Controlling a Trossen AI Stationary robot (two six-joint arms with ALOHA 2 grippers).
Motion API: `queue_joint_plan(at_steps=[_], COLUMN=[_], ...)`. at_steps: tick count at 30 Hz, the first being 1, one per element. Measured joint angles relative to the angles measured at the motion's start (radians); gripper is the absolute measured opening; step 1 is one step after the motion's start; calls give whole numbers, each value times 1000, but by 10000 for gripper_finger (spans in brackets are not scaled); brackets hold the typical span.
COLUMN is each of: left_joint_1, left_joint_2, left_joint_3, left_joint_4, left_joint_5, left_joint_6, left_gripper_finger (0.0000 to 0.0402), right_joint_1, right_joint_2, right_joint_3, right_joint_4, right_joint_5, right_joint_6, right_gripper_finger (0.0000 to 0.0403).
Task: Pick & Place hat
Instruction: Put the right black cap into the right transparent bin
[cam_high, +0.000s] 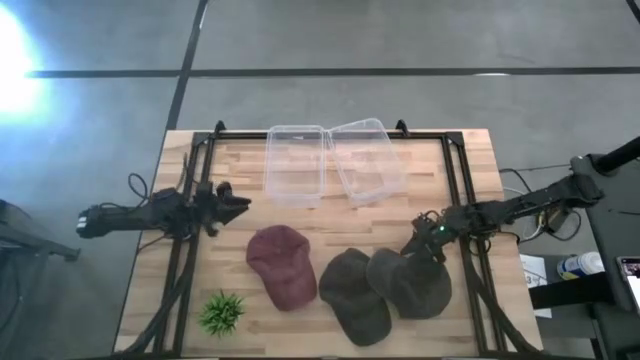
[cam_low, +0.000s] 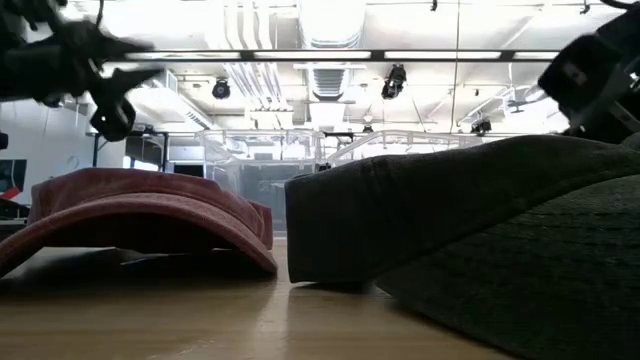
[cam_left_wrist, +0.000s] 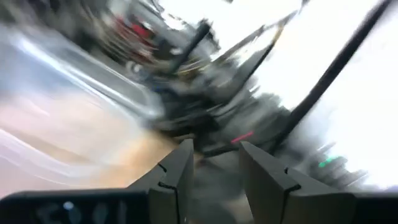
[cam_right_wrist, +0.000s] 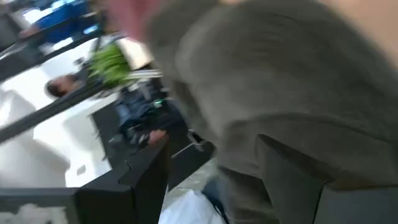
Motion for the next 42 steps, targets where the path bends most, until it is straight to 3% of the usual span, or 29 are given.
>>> queue_joint_plan(at_steps=[3,5,11,13,16,18,23,27,31,37,42], left_joint_1=[0,0,1,1,0,-2,-15,-56,-79,-77,-76], left_joint_2=[0,0,16,28,78,139,391,671,937,1287,1530], left_joint_3=[15,23,22,27,66,113,296,476,622,838,1013], left_joint_4=[32,54,57,57,61,61,47,-97,-129,-113,-149], left_joint_5=[-34,-91,-385,-384,-276,-212,-59,57,46,77,85], left_joint_6=[-424,-557,-623,-624,-547,-484,-335,-234,-130,-149,-193], left_gripper_finger=[121,121,121,121,121,121,121,121,121,121,121], right_joint_1=[38,54,58,62,78,89,114,135,143,143,143], right_joint_2=[75,126,255,300,371,410,507,592,647,685,732], right_joint_3=[46,101,329,415,507,521,466,439,438,433,391], right_joint_4=[0,-24,-233,-373,-575,-605,-461,-361,-336,-324,-297], right_joint_5=[0,0,-25,-58,-83,-88,-82,-72,-18,70,78], right_joint_6=[86,118,93,64,13,-4,10,6,-32,-121,-192], right_gripper_finger=[228,228,228,228,228,228,228,228,228,228,228])
